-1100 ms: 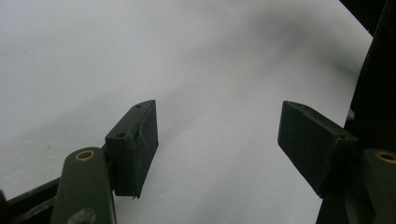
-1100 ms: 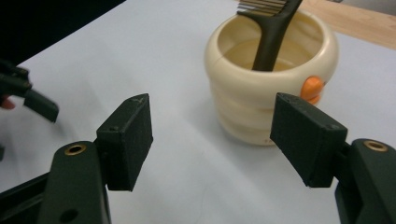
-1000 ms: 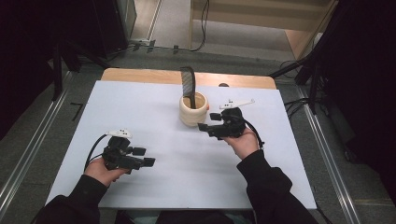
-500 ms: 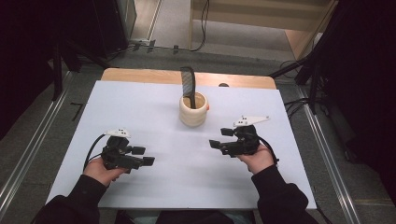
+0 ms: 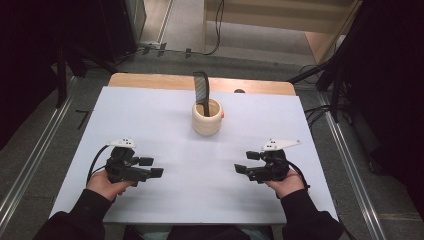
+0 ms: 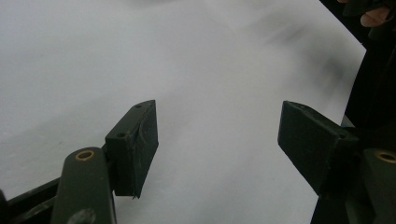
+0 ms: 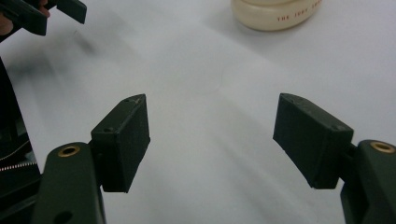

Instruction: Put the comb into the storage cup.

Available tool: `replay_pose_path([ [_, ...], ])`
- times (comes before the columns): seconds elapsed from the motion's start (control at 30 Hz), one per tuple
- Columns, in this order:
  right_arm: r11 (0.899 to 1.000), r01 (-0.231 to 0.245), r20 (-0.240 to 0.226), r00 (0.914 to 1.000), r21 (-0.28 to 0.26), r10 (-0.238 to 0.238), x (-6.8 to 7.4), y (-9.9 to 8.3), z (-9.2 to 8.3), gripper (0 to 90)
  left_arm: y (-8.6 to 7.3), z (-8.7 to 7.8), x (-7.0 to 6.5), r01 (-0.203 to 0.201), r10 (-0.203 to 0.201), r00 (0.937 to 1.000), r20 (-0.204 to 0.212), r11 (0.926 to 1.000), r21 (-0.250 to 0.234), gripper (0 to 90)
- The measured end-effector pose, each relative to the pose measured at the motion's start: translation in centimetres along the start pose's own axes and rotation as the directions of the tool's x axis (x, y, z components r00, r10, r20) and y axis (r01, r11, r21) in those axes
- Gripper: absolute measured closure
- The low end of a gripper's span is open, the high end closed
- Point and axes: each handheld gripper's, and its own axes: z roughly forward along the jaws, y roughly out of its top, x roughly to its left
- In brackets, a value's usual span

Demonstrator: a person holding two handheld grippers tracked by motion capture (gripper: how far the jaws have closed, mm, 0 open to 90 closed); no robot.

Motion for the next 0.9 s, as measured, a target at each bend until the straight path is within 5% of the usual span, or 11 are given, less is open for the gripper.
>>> replay_pose_path([
  [0.5, 0.999, -0.032, 0.026, 0.9991, 0.004, 0.032, -1.1, -3.7, -2.8, 24.7, -1.0, -0.6, 0.1, 0.003, -0.003, 0.9999, -0.013, 1.0, -0.005, 29.6],
  [0.9, 0.999, -0.047, 0.04, 0.9981, 0.014, 0.047, -1.6, -4.1, -3.0, 23.4, -1.2, -0.5, 0.2, 0.001, -0.001, 0.9998, -0.018, 0.9998, 0.02, 29.6],
])
